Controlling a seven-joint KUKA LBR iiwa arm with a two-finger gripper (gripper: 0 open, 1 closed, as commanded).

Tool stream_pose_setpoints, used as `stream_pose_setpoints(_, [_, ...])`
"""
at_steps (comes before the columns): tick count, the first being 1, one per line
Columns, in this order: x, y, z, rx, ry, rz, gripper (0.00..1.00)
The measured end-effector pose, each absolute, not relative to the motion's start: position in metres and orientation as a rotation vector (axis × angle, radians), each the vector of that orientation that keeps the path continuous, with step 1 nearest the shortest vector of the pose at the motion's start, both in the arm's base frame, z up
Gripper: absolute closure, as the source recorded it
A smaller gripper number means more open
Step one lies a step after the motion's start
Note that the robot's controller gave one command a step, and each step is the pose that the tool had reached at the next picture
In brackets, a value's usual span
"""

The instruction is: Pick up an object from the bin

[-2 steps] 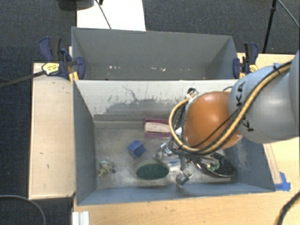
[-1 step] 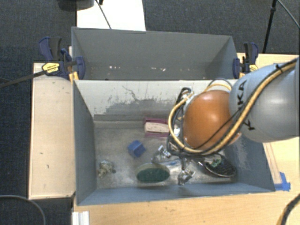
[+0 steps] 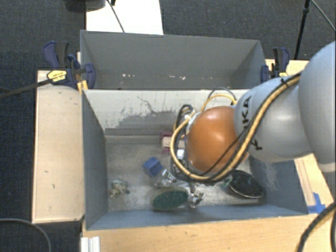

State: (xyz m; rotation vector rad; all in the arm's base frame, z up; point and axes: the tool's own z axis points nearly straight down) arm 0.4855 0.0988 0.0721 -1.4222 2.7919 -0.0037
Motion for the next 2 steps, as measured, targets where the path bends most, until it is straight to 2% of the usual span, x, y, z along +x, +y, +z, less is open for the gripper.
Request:
stream_pose_setpoints(1, [0.4866, 0.099, 0.073, -1.416, 2.798, 0.0, 0.0])
stream_pose_setpoints(2, [0.488, 0.0996, 0.0743, -1.412, 2.796, -0.001, 1.0])
